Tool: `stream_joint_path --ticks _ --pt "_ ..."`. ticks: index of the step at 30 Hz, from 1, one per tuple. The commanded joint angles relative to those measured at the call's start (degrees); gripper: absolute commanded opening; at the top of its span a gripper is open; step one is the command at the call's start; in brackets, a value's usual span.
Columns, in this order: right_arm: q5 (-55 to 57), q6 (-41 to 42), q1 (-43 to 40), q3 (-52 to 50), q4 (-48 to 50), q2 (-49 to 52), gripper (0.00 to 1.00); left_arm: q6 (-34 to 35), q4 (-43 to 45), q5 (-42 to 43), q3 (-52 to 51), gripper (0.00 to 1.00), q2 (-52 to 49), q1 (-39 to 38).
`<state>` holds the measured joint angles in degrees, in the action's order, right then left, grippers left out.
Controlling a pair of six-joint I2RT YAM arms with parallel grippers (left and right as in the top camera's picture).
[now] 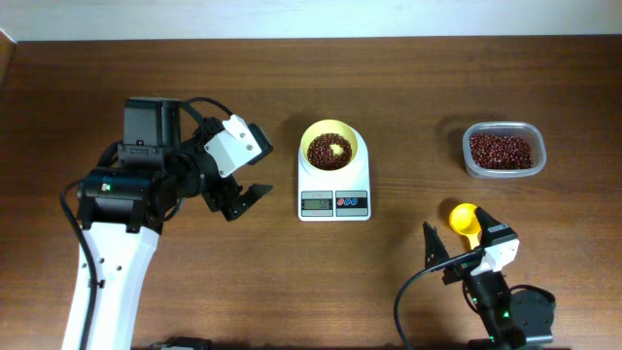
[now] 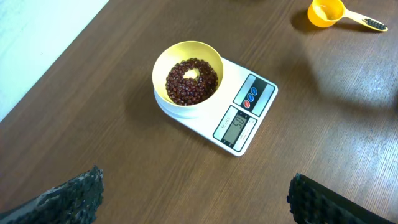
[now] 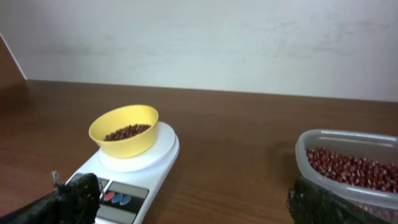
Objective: Scoop item into bowl and weigh 50g on scale
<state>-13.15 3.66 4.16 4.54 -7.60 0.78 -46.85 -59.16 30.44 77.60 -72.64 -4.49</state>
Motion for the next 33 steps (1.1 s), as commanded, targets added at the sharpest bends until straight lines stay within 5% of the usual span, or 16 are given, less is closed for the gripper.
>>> stream_joint_path --ticks 1,14,33 --pt "8.8 4.2 3.6 -3.4 1.5 -0.6 0.99 0.5 -0.1 0.2 0.8 0.99 0.3 -0.1" --pt "13.0 -3.9 4.8 -3.9 2.3 -0.6 0.99 0.6 -0.1 0.2 0.8 0.99 0.3 -0.1" --pt "12.8 -3.9 0.6 -3.9 2.3 -0.6 0.99 0.6 -0.1 0.2 0.8 0.99 0.3 -0.1"
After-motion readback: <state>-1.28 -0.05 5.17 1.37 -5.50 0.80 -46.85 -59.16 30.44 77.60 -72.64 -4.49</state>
